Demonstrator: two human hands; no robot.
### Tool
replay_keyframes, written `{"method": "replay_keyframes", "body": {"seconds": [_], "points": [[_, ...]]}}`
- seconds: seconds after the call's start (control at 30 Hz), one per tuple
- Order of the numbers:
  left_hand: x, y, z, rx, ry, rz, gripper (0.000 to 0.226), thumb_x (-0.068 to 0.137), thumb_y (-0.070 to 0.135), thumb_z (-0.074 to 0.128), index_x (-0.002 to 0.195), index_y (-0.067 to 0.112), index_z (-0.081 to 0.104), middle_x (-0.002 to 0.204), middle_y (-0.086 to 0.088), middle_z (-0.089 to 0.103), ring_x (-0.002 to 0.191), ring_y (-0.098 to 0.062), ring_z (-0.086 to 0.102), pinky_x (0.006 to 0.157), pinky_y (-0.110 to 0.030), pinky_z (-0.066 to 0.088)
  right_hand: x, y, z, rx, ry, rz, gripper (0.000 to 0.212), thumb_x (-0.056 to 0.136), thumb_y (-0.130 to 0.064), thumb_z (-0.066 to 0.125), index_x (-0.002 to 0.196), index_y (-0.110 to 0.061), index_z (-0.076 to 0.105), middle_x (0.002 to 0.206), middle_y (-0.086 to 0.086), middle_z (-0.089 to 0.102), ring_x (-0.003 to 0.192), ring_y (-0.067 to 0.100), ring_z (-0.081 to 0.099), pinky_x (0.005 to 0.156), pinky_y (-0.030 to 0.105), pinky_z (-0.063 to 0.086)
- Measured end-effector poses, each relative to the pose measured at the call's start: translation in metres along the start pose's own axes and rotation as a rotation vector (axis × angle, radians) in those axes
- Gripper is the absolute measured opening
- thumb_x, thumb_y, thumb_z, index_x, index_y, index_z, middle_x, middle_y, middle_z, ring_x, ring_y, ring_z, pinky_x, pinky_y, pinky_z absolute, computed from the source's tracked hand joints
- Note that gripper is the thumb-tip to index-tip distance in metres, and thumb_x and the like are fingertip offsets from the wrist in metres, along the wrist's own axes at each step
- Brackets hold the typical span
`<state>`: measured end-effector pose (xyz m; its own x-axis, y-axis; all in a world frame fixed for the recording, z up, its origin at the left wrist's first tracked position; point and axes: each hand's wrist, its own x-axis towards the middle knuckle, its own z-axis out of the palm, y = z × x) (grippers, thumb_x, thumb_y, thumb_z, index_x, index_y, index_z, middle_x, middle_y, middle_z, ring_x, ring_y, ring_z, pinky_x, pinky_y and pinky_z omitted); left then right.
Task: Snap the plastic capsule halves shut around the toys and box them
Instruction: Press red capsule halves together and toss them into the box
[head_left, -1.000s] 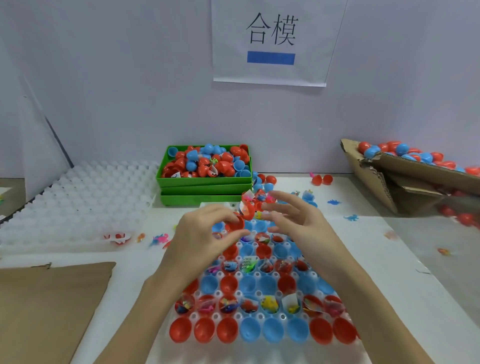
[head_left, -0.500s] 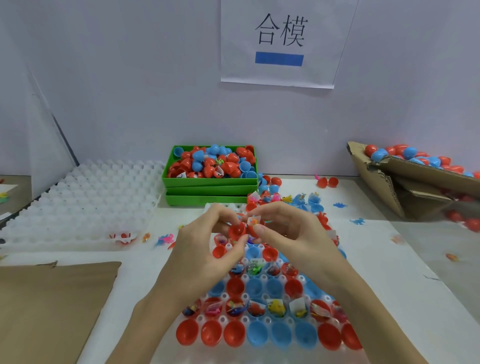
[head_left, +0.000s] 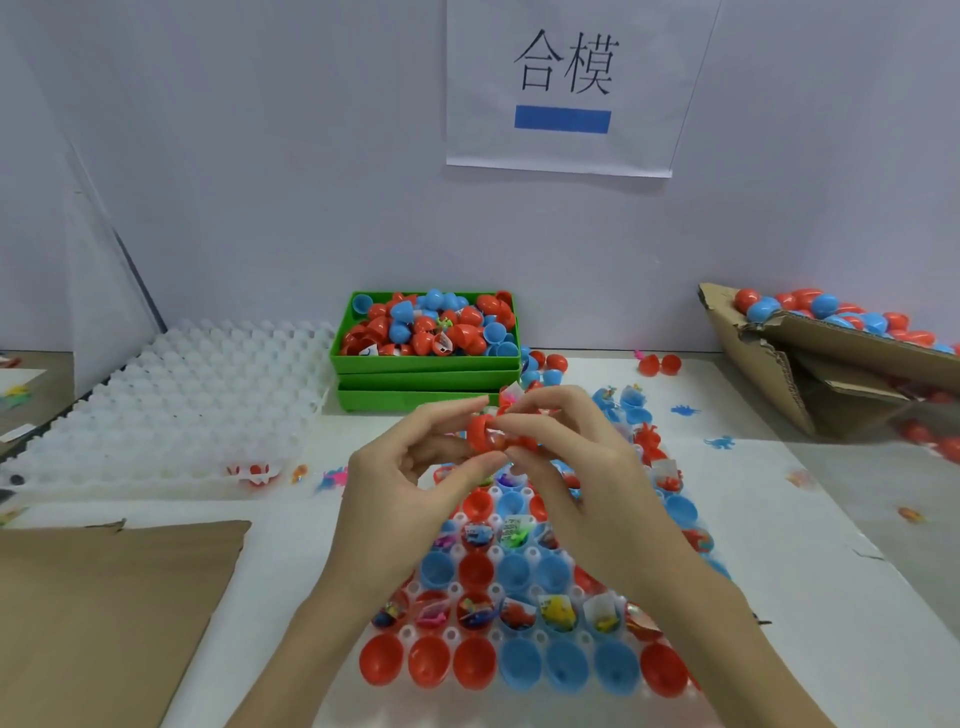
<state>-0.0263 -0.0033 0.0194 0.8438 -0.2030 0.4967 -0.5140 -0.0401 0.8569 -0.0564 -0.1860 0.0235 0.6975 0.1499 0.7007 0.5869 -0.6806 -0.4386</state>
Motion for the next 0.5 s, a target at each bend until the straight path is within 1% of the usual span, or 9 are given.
{"method": "replay_keyframes", "body": {"seconds": [0.07,0.1,0.23,0.3,0.37,0.4,0.43,0.5], "points": [[-0.001,0.002,0.000,-0.026,0.017,0.003,0.042,0.080,0.031,0.081,0.121,0.035,0.073,0.102,0.016,0.079,0.094,-0.006,0.077,0.083,-0.016,0.059,-0.002,-0.003,0.004,-0.041,0.023,-0.056,0.030,0.104,-0.007,0.052,0.129,-0.003,0.068,0.123,0.012,0.058,0.104,0.017,0.062,0.090,0.022,0.054],[-0.001,0.004,0.000,-0.037,0.026,0.000,0.042,0.080,0.032,0.079,0.122,0.036,0.073,0.102,0.017,0.079,0.095,-0.005,0.077,0.082,-0.014,0.058,-0.003,-0.004,0.005,-0.050,0.048,-0.069,0.032,0.104,-0.008,0.051,0.131,-0.003,0.068,0.123,0.012,0.058,0.103,0.017,0.062,0.090,0.021,0.054],[-0.001,0.008,0.001,-0.072,0.040,0.013,0.042,0.083,0.036,0.076,0.124,0.038,0.071,0.106,0.018,0.079,0.098,-0.003,0.076,0.082,-0.012,0.057,-0.001,-0.008,0.006,-0.071,0.116,-0.092,0.031,0.099,-0.003,0.065,0.130,-0.004,0.070,0.121,0.011,0.063,0.103,0.012,0.062,0.093,0.015,0.052],[0.000,0.007,0.001,-0.065,0.056,0.018,0.037,0.087,0.030,0.076,0.123,0.034,0.073,0.107,0.017,0.079,0.099,-0.004,0.076,0.083,-0.013,0.057,0.000,-0.009,0.006,-0.044,0.131,-0.098,0.033,0.094,-0.004,0.072,0.127,-0.004,0.069,0.119,0.007,0.066,0.103,0.006,0.062,0.093,0.012,0.050],[0.000,0.005,0.002,-0.068,0.062,0.002,0.033,0.089,0.025,0.075,0.122,0.030,0.075,0.106,0.016,0.079,0.098,-0.007,0.076,0.083,-0.014,0.058,0.000,-0.012,0.006,0.060,0.135,-0.024,0.043,0.090,-0.010,0.078,0.130,-0.009,0.062,0.117,0.001,0.068,0.102,0.003,0.065,0.092,0.011,0.051],[0.000,0.004,0.002,-0.071,0.062,-0.008,0.032,0.089,0.024,0.076,0.121,0.028,0.076,0.105,0.014,0.079,0.097,-0.008,0.077,0.082,-0.015,0.058,0.000,-0.013,0.006,0.121,0.137,0.026,0.047,0.089,-0.012,0.080,0.130,-0.010,0.058,0.116,-0.002,0.068,0.103,0.004,0.067,0.091,0.013,0.053],[0.000,0.003,0.002,-0.076,0.062,-0.015,0.030,0.090,0.022,0.076,0.119,0.028,0.076,0.104,0.012,0.080,0.096,-0.010,0.077,0.082,-0.016,0.059,0.000,-0.013,0.006,0.165,0.143,0.068,0.049,0.088,-0.015,0.081,0.130,-0.011,0.057,0.116,-0.003,0.068,0.103,0.006,0.068,0.090,0.015,0.055],[0.000,0.001,0.002,-0.089,0.061,-0.026,0.026,0.091,0.016,0.077,0.115,0.027,0.077,0.102,0.009,0.080,0.095,-0.013,0.077,0.081,-0.018,0.059,0.000,-0.013,0.007,0.220,0.159,0.133,0.045,0.087,-0.019,0.080,0.126,-0.011,0.061,0.116,-0.003,0.067,0.103,0.010,0.069,0.090,0.020,0.057]]}}
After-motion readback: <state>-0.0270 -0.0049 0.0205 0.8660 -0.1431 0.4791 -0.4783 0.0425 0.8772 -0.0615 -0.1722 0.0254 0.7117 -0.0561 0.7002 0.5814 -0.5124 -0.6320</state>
